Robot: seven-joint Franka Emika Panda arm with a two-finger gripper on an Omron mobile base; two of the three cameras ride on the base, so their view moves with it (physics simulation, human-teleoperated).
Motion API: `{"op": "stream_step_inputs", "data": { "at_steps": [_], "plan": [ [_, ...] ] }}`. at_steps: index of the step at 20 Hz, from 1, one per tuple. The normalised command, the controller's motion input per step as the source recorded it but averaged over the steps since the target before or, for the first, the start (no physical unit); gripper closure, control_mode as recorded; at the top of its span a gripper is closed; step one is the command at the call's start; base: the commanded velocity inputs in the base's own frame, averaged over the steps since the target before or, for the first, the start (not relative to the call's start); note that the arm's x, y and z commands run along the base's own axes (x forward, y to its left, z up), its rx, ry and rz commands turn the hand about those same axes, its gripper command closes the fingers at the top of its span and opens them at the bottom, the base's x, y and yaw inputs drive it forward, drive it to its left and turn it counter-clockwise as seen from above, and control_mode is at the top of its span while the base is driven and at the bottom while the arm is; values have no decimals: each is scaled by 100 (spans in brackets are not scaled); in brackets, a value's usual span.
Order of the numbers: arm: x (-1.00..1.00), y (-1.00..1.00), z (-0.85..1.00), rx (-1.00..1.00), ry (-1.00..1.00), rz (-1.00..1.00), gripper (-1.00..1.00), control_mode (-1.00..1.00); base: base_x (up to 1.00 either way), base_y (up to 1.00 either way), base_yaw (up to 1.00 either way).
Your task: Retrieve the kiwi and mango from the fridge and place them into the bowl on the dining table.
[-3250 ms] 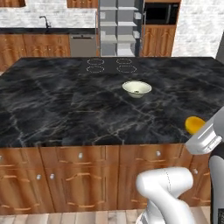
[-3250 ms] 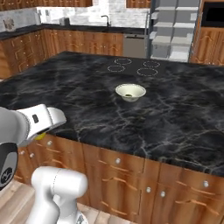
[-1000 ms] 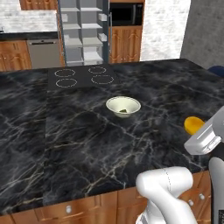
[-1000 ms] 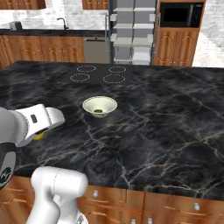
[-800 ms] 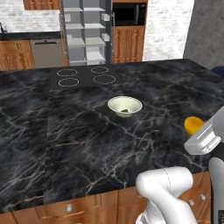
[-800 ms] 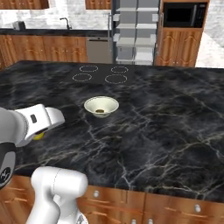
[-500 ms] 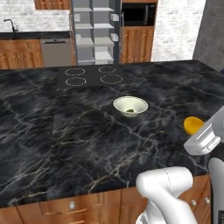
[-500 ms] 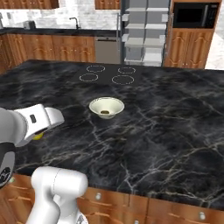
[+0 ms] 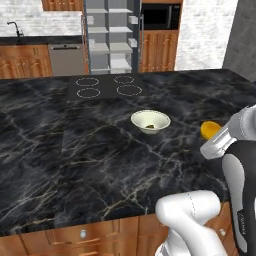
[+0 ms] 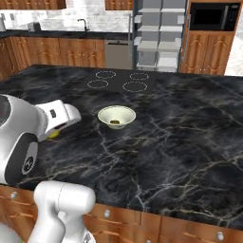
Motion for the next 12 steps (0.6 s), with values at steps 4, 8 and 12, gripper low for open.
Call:
{"op": "stream_step_inputs", "data": {
  "at_steps": [4, 8, 12],
  "plan": [
    [100, -14, -1, 0, 4, 0, 100, -100, 0, 0, 0],
    [100, -22, -2, 0, 6, 0, 100, -100, 0, 0, 0],
    [98, -18, -4, 0, 3, 0, 100, -100, 0, 0, 0]
  ]
}}
